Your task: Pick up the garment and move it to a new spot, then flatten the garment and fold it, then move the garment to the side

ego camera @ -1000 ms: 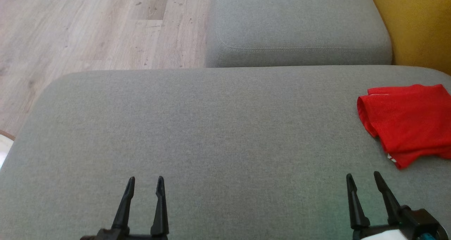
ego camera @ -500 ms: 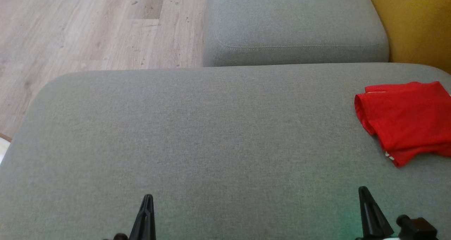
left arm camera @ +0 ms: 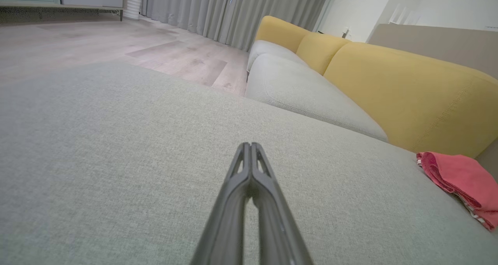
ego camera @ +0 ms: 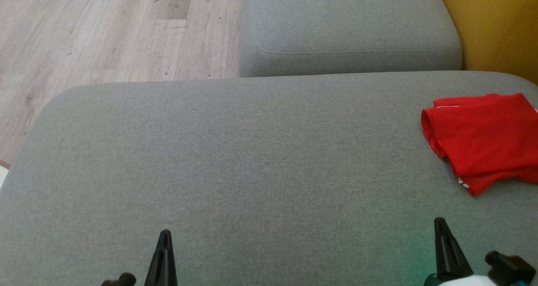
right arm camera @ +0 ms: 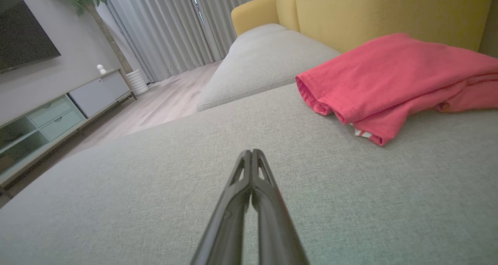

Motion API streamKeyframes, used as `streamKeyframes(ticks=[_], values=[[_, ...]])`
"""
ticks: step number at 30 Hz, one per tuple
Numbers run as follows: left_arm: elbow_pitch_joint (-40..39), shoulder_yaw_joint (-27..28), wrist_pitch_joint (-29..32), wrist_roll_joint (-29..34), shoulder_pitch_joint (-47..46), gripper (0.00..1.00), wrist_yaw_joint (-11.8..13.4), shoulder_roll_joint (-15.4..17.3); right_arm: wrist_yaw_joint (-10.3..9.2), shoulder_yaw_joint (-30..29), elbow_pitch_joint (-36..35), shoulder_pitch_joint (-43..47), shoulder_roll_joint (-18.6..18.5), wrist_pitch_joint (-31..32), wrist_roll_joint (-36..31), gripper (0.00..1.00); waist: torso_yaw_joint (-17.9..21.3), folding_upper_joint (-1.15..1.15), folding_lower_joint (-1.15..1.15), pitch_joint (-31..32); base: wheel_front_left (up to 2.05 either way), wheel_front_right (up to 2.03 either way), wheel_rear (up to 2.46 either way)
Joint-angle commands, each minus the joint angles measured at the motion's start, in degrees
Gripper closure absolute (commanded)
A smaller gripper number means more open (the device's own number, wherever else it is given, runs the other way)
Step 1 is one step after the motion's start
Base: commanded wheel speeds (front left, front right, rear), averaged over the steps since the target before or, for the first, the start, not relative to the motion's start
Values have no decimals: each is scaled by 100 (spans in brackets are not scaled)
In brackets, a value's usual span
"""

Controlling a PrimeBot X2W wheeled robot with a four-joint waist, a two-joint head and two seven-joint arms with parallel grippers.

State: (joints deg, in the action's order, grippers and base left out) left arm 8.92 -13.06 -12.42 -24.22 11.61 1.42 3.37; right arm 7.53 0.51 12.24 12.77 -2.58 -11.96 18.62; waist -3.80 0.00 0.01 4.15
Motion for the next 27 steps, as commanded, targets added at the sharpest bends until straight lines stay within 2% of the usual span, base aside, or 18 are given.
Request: streamKeyframes(ticks=[1,27], values=[[-152,92,30,-178,-301,100,-48,49,-1,-23,-147,-305,-70,31,205,100,6,0,0,-7,0,0,0],[11,434,395,-1918,-664,100,-260,111,-2,-101,-72,-693,-125,407,2052,100,98,0,0,-112,0,0,0]])
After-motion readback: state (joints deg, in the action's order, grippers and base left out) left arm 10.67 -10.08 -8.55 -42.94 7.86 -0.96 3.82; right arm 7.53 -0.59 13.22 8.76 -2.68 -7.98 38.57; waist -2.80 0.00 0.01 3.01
